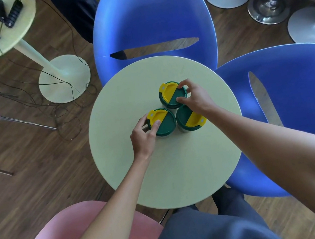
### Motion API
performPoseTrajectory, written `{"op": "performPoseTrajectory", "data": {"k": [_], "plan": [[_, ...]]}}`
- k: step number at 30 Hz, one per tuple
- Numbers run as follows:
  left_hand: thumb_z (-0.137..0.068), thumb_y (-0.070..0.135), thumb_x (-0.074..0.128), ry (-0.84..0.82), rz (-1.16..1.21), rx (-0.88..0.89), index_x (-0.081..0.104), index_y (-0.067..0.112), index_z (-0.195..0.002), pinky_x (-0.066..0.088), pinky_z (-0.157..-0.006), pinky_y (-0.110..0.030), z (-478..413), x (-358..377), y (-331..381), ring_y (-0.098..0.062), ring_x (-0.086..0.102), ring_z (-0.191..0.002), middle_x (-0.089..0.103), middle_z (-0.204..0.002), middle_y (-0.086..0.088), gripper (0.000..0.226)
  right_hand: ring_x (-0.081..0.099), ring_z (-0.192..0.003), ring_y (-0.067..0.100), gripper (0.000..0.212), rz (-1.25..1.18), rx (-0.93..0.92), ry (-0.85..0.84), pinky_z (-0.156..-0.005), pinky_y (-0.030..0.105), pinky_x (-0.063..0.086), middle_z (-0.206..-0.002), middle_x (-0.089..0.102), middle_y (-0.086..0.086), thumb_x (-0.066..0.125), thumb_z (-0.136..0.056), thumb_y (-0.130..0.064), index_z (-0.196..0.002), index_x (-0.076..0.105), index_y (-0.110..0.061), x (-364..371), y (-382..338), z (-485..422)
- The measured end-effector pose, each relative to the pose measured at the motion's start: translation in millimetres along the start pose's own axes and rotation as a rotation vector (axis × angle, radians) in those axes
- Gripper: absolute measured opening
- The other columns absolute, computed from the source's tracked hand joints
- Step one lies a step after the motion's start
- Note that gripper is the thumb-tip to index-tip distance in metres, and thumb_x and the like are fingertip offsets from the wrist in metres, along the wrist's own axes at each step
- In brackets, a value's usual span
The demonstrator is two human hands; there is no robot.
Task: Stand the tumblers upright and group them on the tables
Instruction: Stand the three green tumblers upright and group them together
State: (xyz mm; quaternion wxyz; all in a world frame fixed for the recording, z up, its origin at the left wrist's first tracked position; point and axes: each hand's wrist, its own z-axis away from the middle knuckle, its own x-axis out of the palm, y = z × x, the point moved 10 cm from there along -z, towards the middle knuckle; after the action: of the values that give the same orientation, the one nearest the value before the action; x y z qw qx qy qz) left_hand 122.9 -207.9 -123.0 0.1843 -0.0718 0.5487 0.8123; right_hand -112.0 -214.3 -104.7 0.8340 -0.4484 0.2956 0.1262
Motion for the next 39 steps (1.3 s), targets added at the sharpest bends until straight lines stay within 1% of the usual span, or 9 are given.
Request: {"op": "performPoseTrajectory", "data": {"k": [4,12,20,24,26,29,34,37,39], "plan": [[-0.084,0.033,0.074,0.02,0.01,0.009,0.065,0.018,-0.125,0.059,-0.085,-0.045,0.3,1.0,4.9,-0.017,0.071,-0.096,0.074,-0.107,-0.003,0.045,0.056,-0.107,0.03,0.038,0.003,-0.001,-0.01,-0.09,0.049,0.053,-0.125,0.055,0.012,0.069,-0.087,-0.03,-0.121,0.051,-0.03,0.3,0.0,-1.0],[-0.084,0.038,0.073,0.019,-0.01,0.038,0.063,0.022,-0.127,0.059,-0.085,-0.045,0.6,1.8,7.4,-0.018,0.07,-0.099,0.073,-0.109,-0.002,0.047,0.056,-0.104,0.029,0.038,0.001,-0.013,-0.007,-0.089,0.048,0.054,-0.124,0.055,0.012,0.068,-0.088,-0.03,-0.122,0.051,-0.029,1.5,0.6,-1.4],[-0.081,0.046,0.072,0.054,0.037,0.036,0.064,0.027,-0.124,0.059,-0.085,-0.048,1.2,2.7,1.4,-0.019,0.07,-0.099,0.073,-0.109,-0.001,0.048,0.056,-0.103,0.027,0.037,-0.008,-0.017,0.013,-0.088,0.047,0.054,-0.124,0.054,0.011,0.067,-0.088,-0.031,-0.122,0.051,-0.029,0.9,2.5,-0.1],[-0.079,0.053,0.07,0.056,0.027,0.048,0.063,0.027,-0.125,0.059,-0.086,-0.047,-0.8,2.3,-1.8,-0.019,0.07,-0.1,0.073,-0.11,-0.001,0.054,0.056,-0.103,0.028,0.038,-0.005,-0.021,0.008,-0.089,0.049,0.053,-0.123,0.054,0.011,0.067,-0.088,-0.03,-0.122,0.051,-0.029,1.2,2.1,-0.6],[-0.081,0.05,0.07,0.049,0.005,0.058,0.062,0.026,-0.126,0.058,-0.087,-0.045,-1.9,3.1,-0.7,-0.017,0.069,-0.101,0.072,-0.112,0.0,0.052,0.056,-0.104,0.028,0.038,-0.004,-0.018,0.005,-0.089,0.049,0.053,-0.123,0.054,0.011,0.067,-0.088,-0.03,-0.123,0.051,-0.029,1.3,2.0,-0.9],[-0.087,0.036,0.07,0.031,-0.04,0.084,0.061,0.022,-0.125,0.053,-0.093,-0.035,-3.2,5.2,4.7,-0.014,0.063,-0.102,0.07,-0.114,0.001,0.042,0.056,-0.104,0.029,0.039,0.001,-0.02,-0.001,-0.089,0.049,0.053,-0.123,0.054,0.012,0.067,-0.088,-0.03,-0.123,0.05,-0.028,1.4,1.4,-0.6],[-0.088,0.029,0.068,0.019,-0.032,0.057,0.06,0.02,-0.125,0.047,-0.086,-0.024,-3.9,7.0,2.7,-0.013,0.058,-0.101,0.067,-0.112,0.001,0.038,0.053,-0.101,0.026,0.038,0.04,-0.045,-0.006,-0.084,0.041,0.053,-0.126,0.053,0.014,0.063,-0.091,-0.03,-0.126,0.049,-0.027,2.0,-0.8,1.1],[-0.088,0.029,0.067,0.015,-0.032,0.043,0.058,0.02,-0.126,0.046,-0.084,-0.022,-3.7,8.2,0.9,-0.016,0.058,-0.105,0.066,-0.115,-0.001,0.04,0.053,-0.109,0.029,0.038,0.05,-0.057,-0.006,-0.088,0.041,0.052,-0.127,0.052,0.013,0.062,-0.091,-0.031,-0.127,0.05,-0.028,2.1,-0.6,3.7],[-0.088,0.03,0.067,0.009,-0.03,0.038,0.057,0.02,-0.128,0.048,-0.089,-0.026,-3.8,9.1,0.7,-0.017,0.057,-0.108,0.065,-0.118,-0.002,0.042,0.051,-0.115,0.031,0.039,0.041,-0.059,-0.001,-0.092,0.044,0.052,-0.127,0.051,0.013,0.062,-0.091,-0.031,-0.128,0.051,-0.03,1.6,0.0,6.6]]}}
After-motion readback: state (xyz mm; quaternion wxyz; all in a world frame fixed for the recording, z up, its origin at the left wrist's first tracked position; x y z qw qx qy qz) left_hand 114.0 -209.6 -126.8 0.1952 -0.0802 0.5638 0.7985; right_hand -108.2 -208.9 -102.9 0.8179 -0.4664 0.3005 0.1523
